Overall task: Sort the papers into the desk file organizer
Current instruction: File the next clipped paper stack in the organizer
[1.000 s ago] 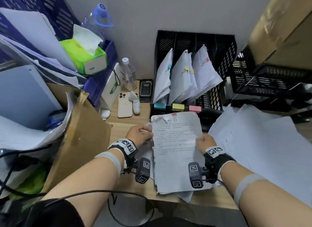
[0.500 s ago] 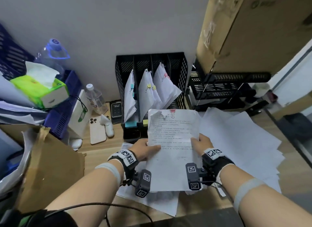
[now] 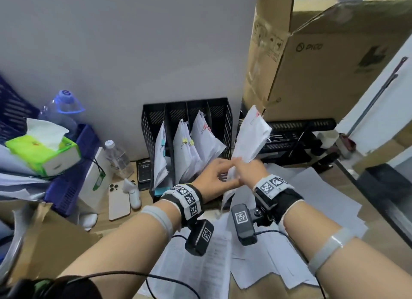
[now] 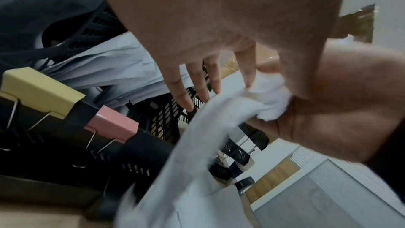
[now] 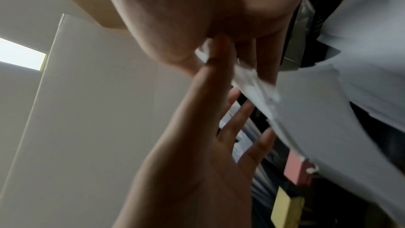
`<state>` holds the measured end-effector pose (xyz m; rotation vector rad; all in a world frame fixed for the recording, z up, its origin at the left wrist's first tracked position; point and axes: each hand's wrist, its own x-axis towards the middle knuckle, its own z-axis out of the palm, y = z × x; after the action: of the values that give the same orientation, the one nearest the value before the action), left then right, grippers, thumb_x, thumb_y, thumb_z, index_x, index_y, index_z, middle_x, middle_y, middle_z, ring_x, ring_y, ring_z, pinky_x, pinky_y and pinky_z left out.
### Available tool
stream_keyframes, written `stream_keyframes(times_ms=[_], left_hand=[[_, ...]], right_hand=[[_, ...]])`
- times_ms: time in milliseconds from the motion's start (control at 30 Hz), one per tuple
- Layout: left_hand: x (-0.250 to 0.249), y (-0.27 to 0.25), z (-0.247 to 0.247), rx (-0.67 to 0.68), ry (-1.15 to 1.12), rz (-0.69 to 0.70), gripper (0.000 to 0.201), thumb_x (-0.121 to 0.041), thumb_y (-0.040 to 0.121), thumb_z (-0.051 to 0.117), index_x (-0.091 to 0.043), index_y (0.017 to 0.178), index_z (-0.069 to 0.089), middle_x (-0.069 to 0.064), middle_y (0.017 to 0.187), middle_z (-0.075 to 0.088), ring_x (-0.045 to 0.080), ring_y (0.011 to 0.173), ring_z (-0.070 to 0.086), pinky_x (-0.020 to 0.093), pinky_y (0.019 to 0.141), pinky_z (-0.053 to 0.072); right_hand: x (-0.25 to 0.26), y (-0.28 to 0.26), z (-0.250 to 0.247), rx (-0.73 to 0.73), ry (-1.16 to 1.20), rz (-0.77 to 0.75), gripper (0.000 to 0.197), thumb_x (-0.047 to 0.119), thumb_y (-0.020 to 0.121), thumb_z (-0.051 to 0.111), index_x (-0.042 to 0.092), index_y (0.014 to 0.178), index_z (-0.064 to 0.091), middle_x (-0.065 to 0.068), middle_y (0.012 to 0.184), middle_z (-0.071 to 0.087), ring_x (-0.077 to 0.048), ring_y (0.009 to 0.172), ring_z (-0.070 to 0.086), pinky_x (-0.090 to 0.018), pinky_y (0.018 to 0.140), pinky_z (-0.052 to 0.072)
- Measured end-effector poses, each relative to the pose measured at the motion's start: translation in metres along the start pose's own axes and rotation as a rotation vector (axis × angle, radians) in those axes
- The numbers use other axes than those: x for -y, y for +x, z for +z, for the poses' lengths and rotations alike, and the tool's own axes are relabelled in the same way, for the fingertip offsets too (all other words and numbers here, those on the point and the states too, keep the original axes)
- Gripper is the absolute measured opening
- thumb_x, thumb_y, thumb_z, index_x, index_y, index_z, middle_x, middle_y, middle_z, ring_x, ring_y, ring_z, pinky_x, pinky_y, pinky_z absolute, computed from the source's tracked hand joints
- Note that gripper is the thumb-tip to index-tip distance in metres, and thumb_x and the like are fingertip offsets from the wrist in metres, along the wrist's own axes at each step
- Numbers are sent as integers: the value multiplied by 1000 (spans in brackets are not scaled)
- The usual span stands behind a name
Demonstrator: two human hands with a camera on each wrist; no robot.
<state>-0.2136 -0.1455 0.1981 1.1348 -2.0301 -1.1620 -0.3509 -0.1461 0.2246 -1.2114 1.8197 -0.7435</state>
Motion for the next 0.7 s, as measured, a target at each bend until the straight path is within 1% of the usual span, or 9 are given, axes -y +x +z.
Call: stream_keyframes(times_ms=[67,100,133,200,267,400,467,567,700], left_hand=[[-6,6,-8,-24,-89,-34,39,-30,93,69,-33,131,61,-5,120,58,-3,109,59,14,93,50],[-7,11,-13,-77,-93,-62,37,-29,95,66,-32,131,60,-4,115,57,-5,102,62,9,87,51],[-4,20,-16,-151,-32,-82,39,-29,97,63,-33,134,56,-2,112,56,-5,92,63,10,86,52],[4,41,-25,-217,271,-151,59,-33,96,60,-41,150,37,4,120,48,3,80,60,29,93,55],[12,60,-32,-169,520,-259,69,-33,95,56,-44,155,22,10,131,40,19,86,61,38,90,55],[24,75,-37,-162,726,-432,54,-40,94,54,-33,145,36,15,142,29,38,114,56,46,93,52],[30,76,-40,-219,729,-490,48,-45,93,54,-25,134,39,15,138,32,40,109,58,46,89,53],[36,74,-50,-271,740,-536,51,-46,93,54,-16,132,39,14,127,47,38,103,63,44,80,53],[46,66,-64,-282,720,-516,39,-13,90,52,-12,127,40,16,101,64,37,85,63,43,66,50]], right_hand=[[-1,11,-15,-86,74,25,36,21,94,51,0,122,59,-17,125,63,-34,115,58,-33,96,46],[1,13,-20,-92,62,26,35,17,94,50,0,124,58,-17,127,61,-35,118,56,-32,95,44],[0,15,-24,-85,32,15,32,15,94,48,1,122,58,-18,127,61,-37,120,55,-31,92,42],[-2,18,-32,-56,11,-17,26,15,94,48,6,116,59,-18,125,61,-37,119,55,-27,87,40],[-1,15,-37,-33,47,-39,31,16,94,49,7,123,58,-14,126,61,-34,119,55,-24,88,38],[5,18,-43,23,34,-107,33,17,95,49,7,127,55,-14,126,60,-33,118,54,-24,88,36],[11,21,-44,66,14,-130,35,17,95,50,8,129,54,-13,126,59,-32,119,54,-24,89,36],[20,29,-41,164,49,-144,38,18,95,53,9,132,52,-9,128,59,-28,121,54,-25,92,38],[39,39,-29,229,56,-157,40,20,94,57,9,133,52,-9,130,60,-27,122,55,-28,99,41]])
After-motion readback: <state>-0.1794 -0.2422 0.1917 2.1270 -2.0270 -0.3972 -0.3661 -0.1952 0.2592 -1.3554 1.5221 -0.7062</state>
